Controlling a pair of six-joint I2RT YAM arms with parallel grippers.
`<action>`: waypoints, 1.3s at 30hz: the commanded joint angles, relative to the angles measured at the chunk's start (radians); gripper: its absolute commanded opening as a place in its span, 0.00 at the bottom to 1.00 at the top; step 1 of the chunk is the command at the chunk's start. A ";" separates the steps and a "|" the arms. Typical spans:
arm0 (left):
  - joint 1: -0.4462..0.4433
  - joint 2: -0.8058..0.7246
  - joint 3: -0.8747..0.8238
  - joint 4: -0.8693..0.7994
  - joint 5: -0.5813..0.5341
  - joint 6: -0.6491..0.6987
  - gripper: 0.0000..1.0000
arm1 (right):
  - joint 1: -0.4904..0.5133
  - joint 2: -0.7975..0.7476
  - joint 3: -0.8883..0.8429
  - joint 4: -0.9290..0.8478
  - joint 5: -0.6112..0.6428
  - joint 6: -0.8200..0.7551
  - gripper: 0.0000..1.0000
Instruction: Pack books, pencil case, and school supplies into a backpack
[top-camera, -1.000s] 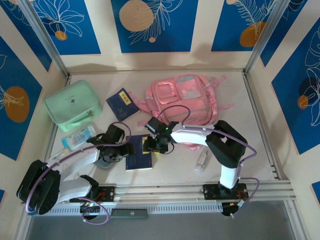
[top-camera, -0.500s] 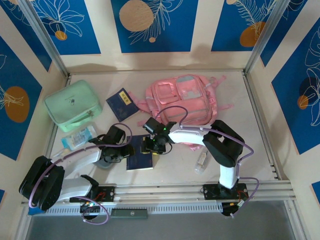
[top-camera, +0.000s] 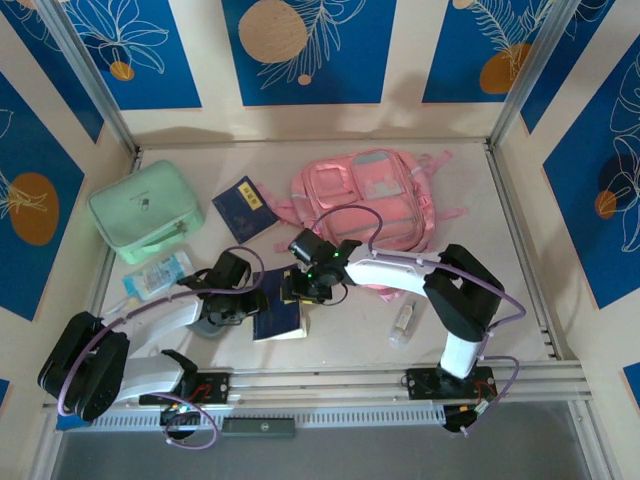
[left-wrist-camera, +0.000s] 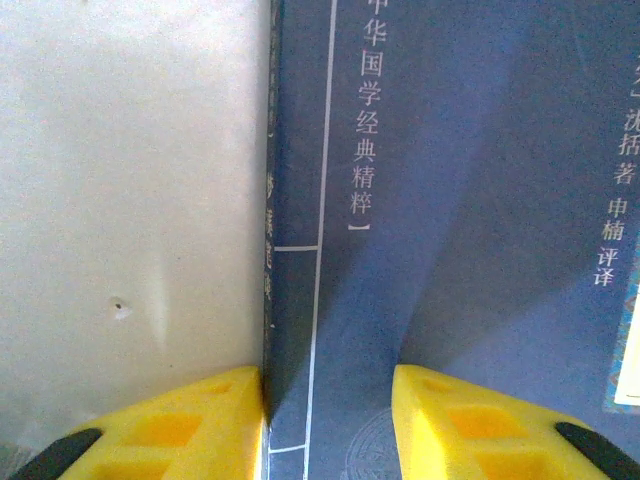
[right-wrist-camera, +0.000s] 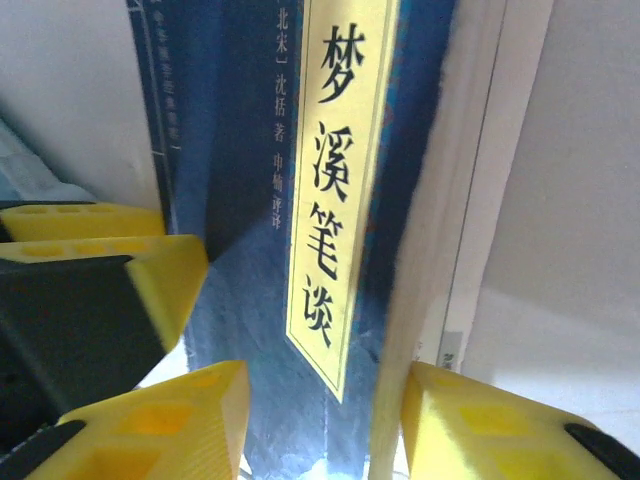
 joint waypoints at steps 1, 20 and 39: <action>0.000 -0.009 -0.012 -0.009 0.002 -0.005 0.40 | 0.000 -0.029 0.019 0.018 -0.033 -0.022 0.40; 0.000 -0.049 0.014 -0.025 0.010 -0.019 0.43 | -0.012 -0.069 0.002 0.045 -0.073 -0.014 0.05; 0.086 -0.283 0.391 -0.215 0.048 0.072 0.82 | -0.250 -0.532 -0.086 -0.013 -0.242 -0.165 0.00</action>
